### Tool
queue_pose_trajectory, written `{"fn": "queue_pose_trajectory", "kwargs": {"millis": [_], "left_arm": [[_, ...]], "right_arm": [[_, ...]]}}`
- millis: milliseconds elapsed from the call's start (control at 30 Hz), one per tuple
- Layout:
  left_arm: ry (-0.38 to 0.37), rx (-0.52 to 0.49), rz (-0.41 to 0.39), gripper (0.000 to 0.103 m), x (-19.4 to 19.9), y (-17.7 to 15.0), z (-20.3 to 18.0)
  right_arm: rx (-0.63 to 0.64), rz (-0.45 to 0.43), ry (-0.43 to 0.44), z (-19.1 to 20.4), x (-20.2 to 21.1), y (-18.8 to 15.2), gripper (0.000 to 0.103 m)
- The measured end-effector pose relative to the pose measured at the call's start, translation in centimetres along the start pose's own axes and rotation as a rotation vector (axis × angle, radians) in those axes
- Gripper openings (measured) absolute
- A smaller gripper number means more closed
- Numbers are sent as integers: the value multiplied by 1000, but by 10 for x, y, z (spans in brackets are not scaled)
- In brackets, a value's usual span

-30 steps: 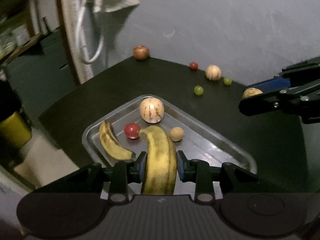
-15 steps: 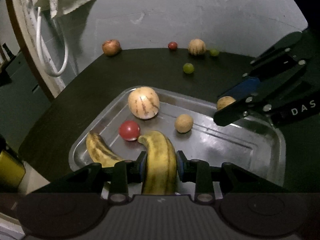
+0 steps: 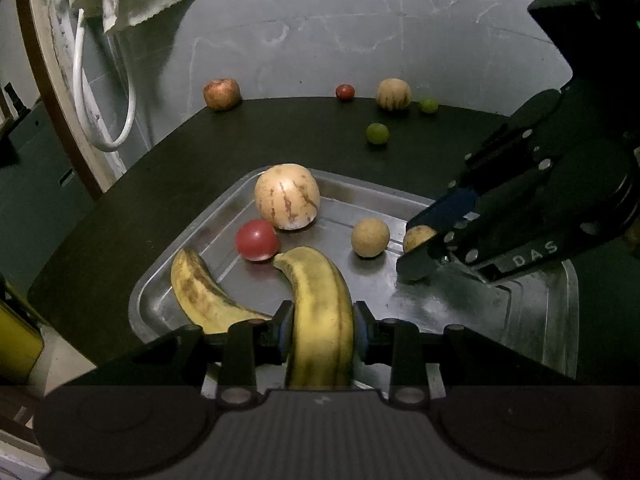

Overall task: Organize fruits
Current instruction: 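Carry the banana into the tray with the left tool while the right tool lowers the brown fruit there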

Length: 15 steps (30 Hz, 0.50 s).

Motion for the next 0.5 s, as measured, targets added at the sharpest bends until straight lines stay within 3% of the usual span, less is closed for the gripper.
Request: {"fn": "queue_pose_trajectory", "kwargs": {"millis": [500], "left_arm": [[6, -7, -13, 39, 2, 4, 0]], "right_arm": [[-26, 12, 7, -3, -1, -5, 35]]}}
Point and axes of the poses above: each gripper's, at about its wrist camera, not at the fingertips, and x roughly against the way its jaws point, z to its left, y to its top, the point moved 2 cm from there along -x, roughly the way its jaws point, and after that the axes turned 6 degrees about -z, right-handed, at the moved point
